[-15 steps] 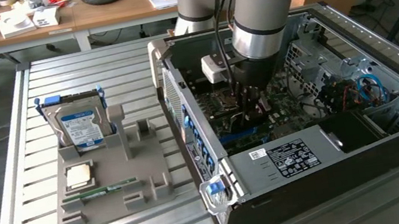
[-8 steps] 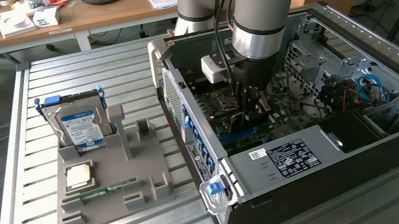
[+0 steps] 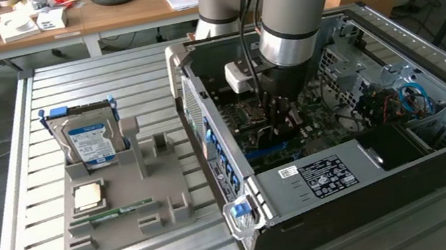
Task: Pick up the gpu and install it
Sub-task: 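Insert the gpu into the slot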
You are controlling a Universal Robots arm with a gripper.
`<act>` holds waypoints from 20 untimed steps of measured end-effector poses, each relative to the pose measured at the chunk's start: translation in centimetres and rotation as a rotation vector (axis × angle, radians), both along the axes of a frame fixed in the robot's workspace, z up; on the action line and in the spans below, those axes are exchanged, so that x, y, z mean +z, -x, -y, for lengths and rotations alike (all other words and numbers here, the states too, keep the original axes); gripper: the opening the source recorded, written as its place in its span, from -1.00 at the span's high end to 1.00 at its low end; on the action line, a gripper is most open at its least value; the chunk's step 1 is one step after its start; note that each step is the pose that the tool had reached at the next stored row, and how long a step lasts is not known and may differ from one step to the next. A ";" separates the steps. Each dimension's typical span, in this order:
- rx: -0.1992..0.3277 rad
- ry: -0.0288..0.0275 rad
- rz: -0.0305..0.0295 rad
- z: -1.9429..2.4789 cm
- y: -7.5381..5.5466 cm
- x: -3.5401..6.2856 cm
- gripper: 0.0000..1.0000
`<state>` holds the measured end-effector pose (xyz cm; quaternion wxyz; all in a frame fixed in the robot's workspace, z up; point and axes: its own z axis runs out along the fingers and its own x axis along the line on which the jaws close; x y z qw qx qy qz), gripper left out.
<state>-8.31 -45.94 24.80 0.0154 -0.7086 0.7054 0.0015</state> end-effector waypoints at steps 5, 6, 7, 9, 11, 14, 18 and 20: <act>0.000 -0.0003 0.0003 -0.01 0.0 -0.02 0.48; 0.000 -0.0005 0.0004 -0.01 0.0 -0.02 0.48; 0.000 -0.0006 0.0004 -0.01 0.0 -0.01 0.48; 0.000 -0.0005 0.0004 -0.01 0.0 0.03 0.48; 0.000 -0.0005 0.0005 -0.01 0.0 0.07 0.48; 0.000 -0.0002 0.0003 0.00 0.0 0.16 0.48; 0.000 -0.0005 0.0004 -0.01 0.0 0.21 0.48; 0.000 0.0000 0.0003 0.00 0.0 0.22 0.48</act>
